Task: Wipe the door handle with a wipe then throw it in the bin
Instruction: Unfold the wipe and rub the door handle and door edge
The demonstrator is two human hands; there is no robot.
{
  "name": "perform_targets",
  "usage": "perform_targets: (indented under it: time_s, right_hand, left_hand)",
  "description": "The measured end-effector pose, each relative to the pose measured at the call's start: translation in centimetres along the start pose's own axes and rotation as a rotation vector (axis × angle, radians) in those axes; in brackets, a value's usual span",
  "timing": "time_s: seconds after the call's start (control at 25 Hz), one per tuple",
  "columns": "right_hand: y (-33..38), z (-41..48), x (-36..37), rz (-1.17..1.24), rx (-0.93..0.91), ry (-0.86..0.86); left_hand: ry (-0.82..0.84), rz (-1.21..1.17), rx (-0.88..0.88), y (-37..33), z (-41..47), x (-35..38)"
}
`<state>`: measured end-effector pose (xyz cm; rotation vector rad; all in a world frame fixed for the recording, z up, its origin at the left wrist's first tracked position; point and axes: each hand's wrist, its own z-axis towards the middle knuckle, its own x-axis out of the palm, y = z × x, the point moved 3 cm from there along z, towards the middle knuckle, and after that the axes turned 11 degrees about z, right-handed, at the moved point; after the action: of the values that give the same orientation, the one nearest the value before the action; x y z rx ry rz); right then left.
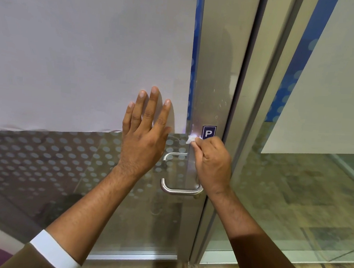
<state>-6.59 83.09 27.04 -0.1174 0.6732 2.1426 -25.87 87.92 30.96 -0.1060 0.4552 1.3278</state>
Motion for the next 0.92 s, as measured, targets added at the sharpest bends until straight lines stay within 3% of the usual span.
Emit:
perform_targets:
  time_s: [0.12, 0.4, 0.76, 0.92]
  right_hand:
    - [0.0, -0.2, 0.2, 0.016, 0.040, -0.032]
    - [-1.0, -3.4, 0.8, 0.009, 0.116, 0.071]
    - [2.1, 4.2, -1.0, -0.003, -0.064, -0.071]
    - [3.0, 6.0, -1.1, 0.019, -0.038, -0.129]
  left_hand:
    - [-0.004, -0.003, 0.002, 0.0, 0.0, 0.1]
    - [-0.015, -0.007, 0.006, 0.1, -0.1, 0.2]
    - [-0.005, 0.000, 0.000, 0.0, -0.2, 0.4]
    - [-0.015, 0.003, -0.001, 0.0, -0.2, 0.2]
